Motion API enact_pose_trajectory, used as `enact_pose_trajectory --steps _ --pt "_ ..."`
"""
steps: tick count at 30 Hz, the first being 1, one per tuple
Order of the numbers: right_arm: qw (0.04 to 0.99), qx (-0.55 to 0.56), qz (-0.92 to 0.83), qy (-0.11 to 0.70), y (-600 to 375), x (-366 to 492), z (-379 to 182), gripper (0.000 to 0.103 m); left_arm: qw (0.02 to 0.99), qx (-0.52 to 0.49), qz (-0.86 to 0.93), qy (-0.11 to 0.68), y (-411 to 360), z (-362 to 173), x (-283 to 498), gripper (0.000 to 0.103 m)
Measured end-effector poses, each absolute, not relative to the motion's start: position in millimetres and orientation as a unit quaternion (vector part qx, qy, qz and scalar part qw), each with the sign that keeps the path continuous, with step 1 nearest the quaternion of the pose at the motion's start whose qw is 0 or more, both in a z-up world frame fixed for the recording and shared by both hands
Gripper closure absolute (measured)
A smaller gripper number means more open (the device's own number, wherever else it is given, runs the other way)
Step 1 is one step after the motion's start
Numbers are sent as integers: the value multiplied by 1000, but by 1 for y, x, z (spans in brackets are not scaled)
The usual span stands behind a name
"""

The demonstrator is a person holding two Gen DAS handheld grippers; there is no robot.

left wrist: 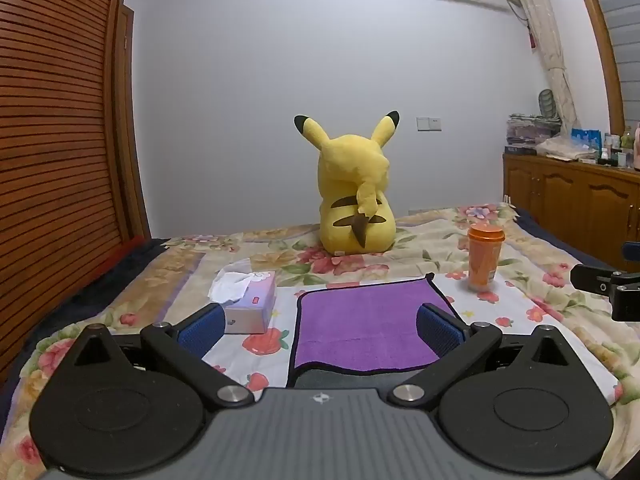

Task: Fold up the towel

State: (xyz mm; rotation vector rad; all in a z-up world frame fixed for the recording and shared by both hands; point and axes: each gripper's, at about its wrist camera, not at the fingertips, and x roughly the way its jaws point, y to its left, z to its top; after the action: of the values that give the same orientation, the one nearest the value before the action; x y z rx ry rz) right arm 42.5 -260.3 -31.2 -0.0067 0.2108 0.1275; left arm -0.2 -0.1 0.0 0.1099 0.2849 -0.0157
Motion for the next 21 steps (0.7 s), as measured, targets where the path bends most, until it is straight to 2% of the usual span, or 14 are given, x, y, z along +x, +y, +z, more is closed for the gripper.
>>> enact_pose_trajectory --steps 21 --pt "993 -2 63 104 -264 42 -33 0 989 54 -8 141 0 0 0 0"
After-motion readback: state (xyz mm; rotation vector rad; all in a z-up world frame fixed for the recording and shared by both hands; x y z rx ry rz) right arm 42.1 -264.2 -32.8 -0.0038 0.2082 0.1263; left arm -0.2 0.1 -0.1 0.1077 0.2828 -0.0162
